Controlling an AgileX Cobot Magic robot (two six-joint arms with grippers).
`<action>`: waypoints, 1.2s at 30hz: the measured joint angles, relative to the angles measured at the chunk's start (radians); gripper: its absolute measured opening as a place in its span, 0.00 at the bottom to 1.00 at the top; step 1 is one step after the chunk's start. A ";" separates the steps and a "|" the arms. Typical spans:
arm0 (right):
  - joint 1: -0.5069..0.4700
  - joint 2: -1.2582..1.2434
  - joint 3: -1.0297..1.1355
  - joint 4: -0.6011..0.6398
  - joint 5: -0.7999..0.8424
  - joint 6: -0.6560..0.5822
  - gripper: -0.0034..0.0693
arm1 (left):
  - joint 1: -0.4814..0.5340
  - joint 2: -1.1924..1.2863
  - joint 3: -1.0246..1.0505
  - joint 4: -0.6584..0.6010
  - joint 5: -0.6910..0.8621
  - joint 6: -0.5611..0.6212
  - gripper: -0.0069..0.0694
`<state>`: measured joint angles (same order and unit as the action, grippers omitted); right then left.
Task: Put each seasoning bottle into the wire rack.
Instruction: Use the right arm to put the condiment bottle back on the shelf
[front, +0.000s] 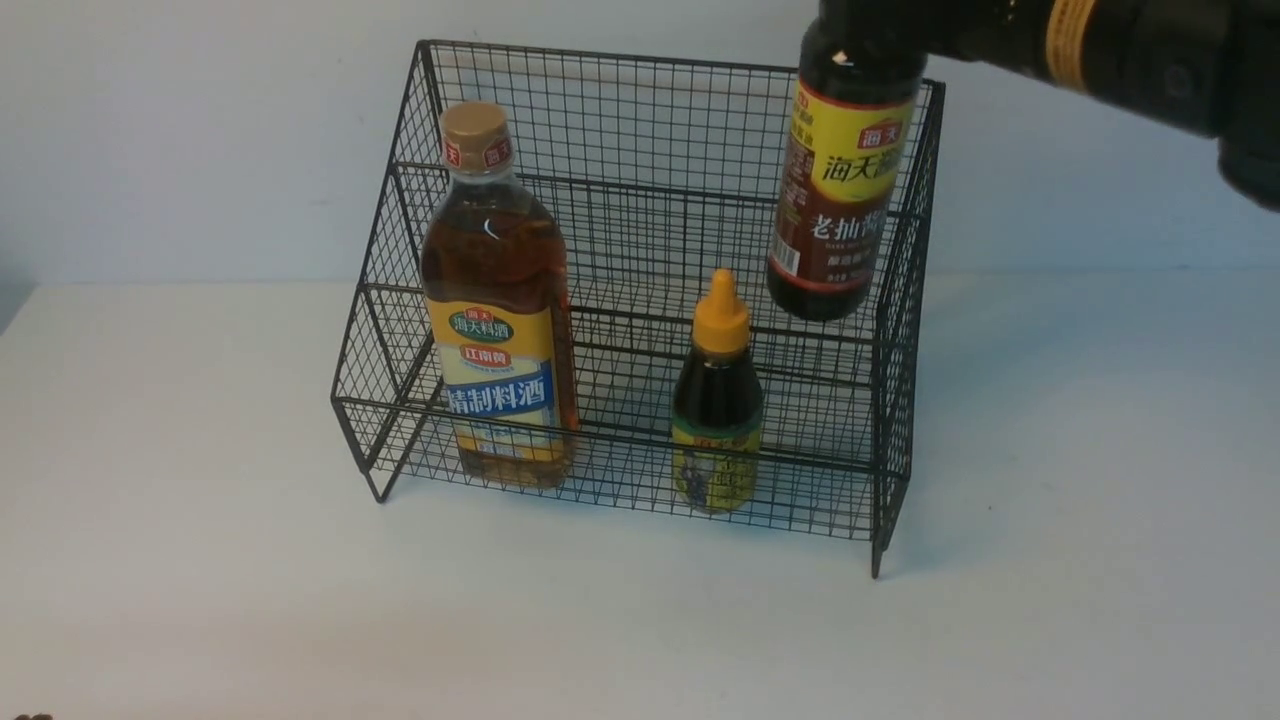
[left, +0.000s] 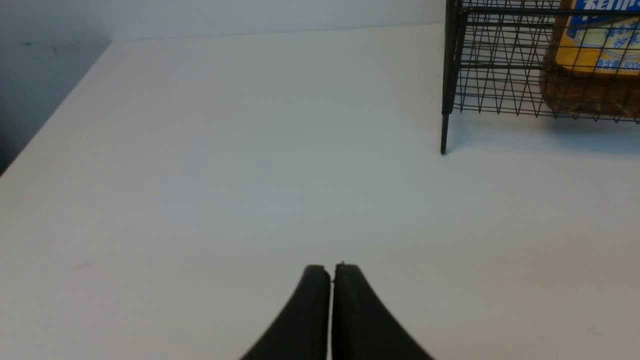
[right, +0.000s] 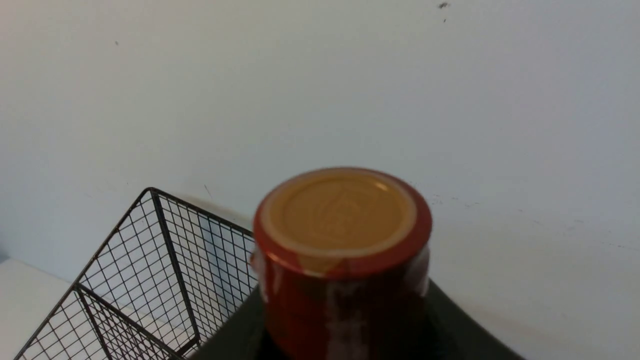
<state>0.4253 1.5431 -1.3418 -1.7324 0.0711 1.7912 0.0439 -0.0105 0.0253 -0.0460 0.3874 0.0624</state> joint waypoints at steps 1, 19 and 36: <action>0.000 0.001 0.000 0.000 0.000 0.003 0.43 | 0.000 0.000 0.000 0.000 0.000 0.000 0.08; 0.000 0.031 -0.004 -0.033 -0.105 0.047 0.43 | 0.000 0.000 0.000 0.000 0.000 0.000 0.08; -0.001 0.125 0.004 -0.037 -0.227 0.127 0.43 | 0.000 0.000 0.000 0.000 0.000 0.000 0.08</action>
<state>0.4241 1.6680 -1.3374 -1.7694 -0.1562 1.9184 0.0439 -0.0105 0.0253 -0.0460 0.3874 0.0624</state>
